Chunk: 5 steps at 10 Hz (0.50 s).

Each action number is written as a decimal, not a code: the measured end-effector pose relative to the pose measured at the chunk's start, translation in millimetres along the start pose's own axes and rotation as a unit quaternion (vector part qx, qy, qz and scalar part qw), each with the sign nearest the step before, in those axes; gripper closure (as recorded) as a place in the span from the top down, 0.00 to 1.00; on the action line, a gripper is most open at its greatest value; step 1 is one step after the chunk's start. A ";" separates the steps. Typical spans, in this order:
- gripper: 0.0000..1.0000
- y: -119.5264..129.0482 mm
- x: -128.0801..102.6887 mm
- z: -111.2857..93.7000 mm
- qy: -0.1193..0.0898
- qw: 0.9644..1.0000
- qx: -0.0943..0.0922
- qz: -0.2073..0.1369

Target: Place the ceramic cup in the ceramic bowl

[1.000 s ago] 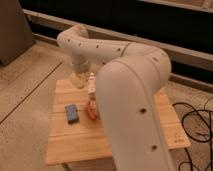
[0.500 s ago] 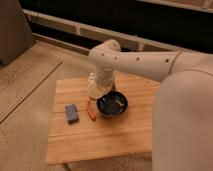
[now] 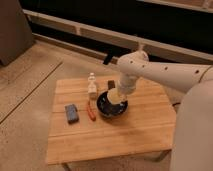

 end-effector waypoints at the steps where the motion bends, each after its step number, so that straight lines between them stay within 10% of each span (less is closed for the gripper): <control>1: 0.00 0.4 -1.9 5.8 0.009 1.000 -0.003 0.002; 5: 0.00 6.8 -13.5 36.8 0.060 0.998 -0.007 0.003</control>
